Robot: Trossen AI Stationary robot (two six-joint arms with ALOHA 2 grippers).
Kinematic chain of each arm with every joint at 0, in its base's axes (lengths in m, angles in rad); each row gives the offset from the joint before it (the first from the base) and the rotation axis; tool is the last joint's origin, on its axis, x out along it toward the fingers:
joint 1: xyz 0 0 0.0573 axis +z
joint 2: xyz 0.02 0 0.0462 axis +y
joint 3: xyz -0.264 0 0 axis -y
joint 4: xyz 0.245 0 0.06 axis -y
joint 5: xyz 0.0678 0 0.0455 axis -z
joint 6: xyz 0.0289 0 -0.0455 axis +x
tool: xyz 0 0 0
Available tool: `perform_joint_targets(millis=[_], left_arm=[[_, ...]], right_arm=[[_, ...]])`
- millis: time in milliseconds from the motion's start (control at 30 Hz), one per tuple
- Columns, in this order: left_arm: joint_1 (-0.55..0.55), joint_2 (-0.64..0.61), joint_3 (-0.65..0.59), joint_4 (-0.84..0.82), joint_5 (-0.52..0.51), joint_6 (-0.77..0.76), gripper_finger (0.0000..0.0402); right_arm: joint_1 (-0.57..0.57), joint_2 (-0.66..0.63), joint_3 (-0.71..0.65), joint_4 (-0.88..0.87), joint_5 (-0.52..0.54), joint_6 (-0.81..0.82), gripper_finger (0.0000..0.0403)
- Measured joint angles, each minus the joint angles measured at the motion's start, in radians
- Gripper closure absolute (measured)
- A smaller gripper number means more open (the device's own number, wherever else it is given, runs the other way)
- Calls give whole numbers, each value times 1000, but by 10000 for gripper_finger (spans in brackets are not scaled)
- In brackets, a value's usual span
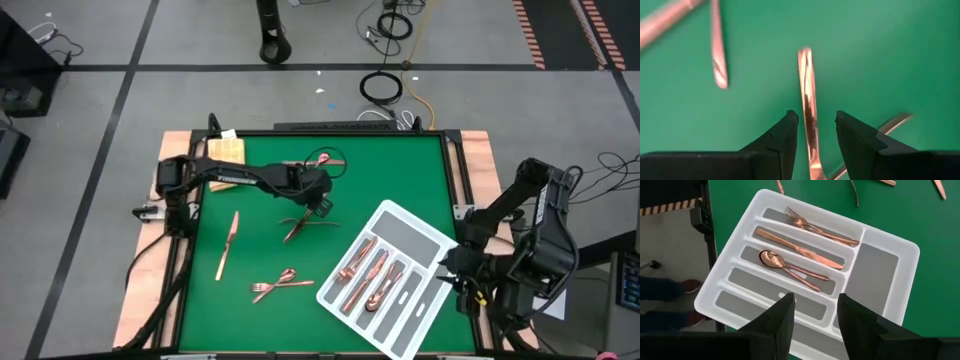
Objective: Sort silverware
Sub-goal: Put the bronze knife into the silverware tray
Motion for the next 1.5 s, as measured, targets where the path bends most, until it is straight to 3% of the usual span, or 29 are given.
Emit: perform_joint_targets(millis=[533,667,800,867,1300,1400,1500], left_arm=[[-11,139,4,-43,84,53,268],[-8,173,6,-49,116,60,304],[-11,176,6,-49,110,60,367],[-11,168,5,-45,105,60,368],[-48,-30,5,-18,62,70,368],[-86,-125,5,66,44,176,368],[-153,-215,5,214,32,445,368]], right_arm=[[-1,0,0,0,78,158,264],[-1,0,0,0,75,178,264],[-1,0,0,0,75,184,264],[-1,0,0,0,74,193,264],[-1,0,0,0,75,180,264],[8,0,0,0,75,150,264],[22,0,0,0,68,129,264]])
